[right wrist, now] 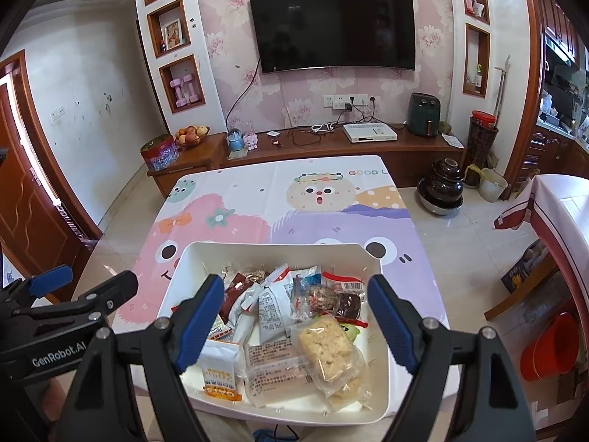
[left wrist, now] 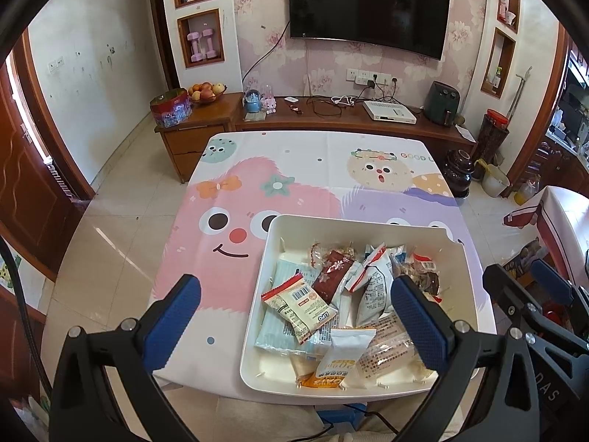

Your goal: Organize snacks

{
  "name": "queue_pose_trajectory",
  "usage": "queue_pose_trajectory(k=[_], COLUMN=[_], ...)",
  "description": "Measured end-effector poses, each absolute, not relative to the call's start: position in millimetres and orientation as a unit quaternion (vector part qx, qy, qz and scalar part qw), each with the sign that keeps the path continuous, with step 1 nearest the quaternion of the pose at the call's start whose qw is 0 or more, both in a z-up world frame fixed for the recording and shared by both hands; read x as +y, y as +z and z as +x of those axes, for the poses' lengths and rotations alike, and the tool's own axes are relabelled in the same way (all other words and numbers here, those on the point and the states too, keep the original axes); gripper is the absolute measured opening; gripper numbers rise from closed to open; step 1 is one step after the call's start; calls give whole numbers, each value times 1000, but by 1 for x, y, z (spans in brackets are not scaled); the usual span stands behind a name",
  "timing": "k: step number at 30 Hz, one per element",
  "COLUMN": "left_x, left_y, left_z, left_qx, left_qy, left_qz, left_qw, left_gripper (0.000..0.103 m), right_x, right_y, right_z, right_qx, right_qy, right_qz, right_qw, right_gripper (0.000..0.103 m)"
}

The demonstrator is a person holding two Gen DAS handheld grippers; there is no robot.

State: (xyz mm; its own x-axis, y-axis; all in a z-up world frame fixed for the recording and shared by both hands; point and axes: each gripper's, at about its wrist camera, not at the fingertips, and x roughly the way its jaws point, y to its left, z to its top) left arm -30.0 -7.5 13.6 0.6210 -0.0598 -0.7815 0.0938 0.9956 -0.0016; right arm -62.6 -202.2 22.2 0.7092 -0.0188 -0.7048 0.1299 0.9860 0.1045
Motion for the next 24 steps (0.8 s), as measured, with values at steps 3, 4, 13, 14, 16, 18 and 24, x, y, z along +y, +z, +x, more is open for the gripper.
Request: queue_pose_trajectory(k=[3,4,13,14,16,18,24], left_x=[-7,-7,-6,-5,-4,-4,-5], left_y=[14,12,11,10,8,9,10], left_z=[-30,-31,-30,-29,-30,-30,-29], left_qx=[434,434,438,440,441,441,441], left_qy=[-43,-43,-43,-43,-43,-43,-43], left_qz=[20,20,20,20,20,20,21], left_qw=[900,900,898,897,896,896,896], left_gripper=[103,103,103,103,103,103,103], right_x=[-202,-203,-201,-200,-201,-201,-201], right_y=[23,23,10,9,11,11,10], right_z=[-62,-62,-63,-64,-63,-63,-62], right_qx=[379,379,384,385,384,384,385], right_qy=[-40,-39,-41,-41,-41,-41,-43], right_qz=[74,74,72,73,73,73,74], right_qw=[922,922,920,919,919,920,919], right_gripper=[81,81,81,81,81,81,81])
